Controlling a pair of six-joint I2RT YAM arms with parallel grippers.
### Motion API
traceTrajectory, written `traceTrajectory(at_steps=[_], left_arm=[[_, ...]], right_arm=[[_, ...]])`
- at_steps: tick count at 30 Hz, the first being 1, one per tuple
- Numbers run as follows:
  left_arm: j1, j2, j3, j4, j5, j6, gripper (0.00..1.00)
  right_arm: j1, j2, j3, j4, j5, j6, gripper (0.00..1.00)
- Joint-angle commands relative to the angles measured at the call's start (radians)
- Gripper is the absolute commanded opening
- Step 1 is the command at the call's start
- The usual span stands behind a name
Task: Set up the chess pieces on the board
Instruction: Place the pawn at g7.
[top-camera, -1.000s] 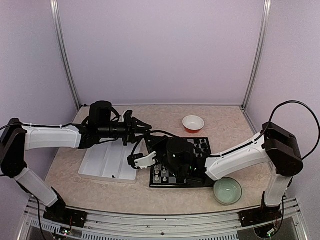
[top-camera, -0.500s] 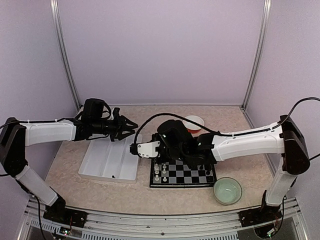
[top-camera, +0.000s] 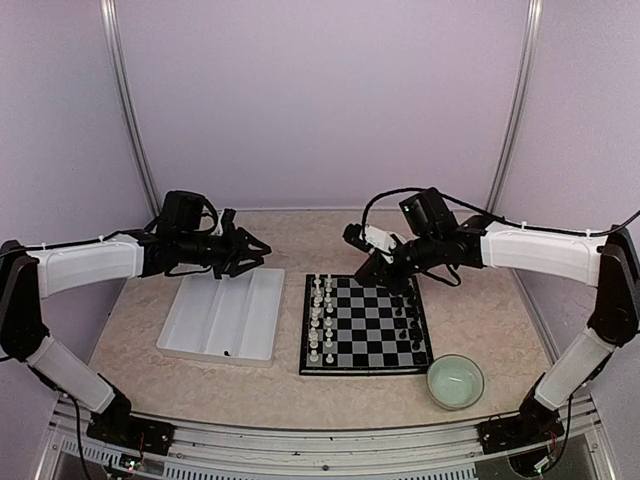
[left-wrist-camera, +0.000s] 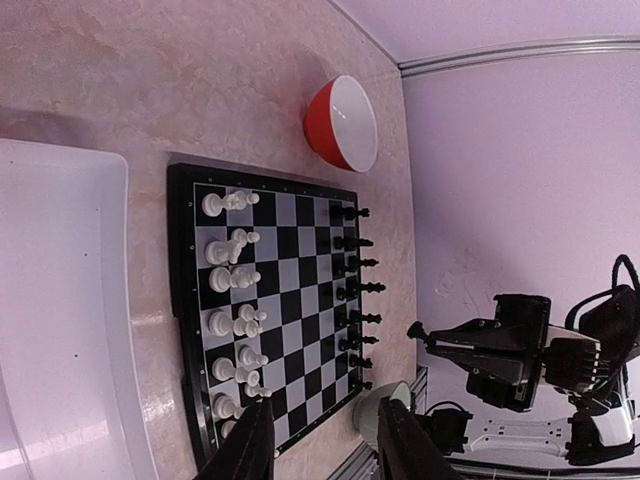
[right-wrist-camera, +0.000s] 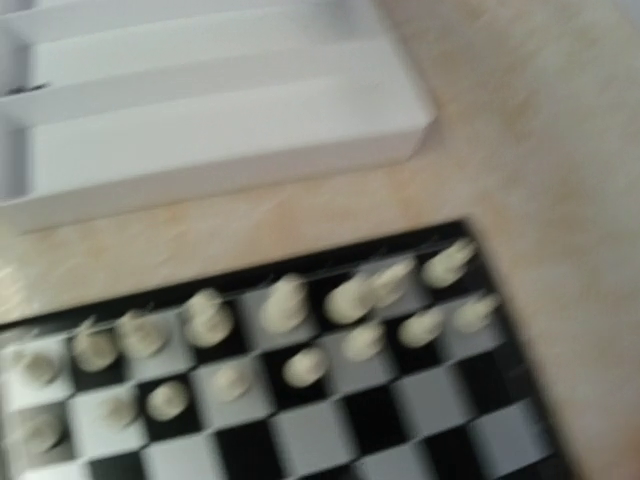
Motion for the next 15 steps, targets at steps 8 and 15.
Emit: traceTrajectory(at_steps=[8, 15], left_arm=[[-0.004, -0.036, 0.034, -0.044, -0.022, 0.04, 0.37], [-0.005, -0.047, 0.041, -0.102, -0.053, 0.09, 0.37]], right_arm=[[-0.059, 0.083, -0.131, -0.003, -0.247, 0.059, 0.0], [-0.075, 0.164, -0.151, 0.022, -0.262, 0.058, 0.0]])
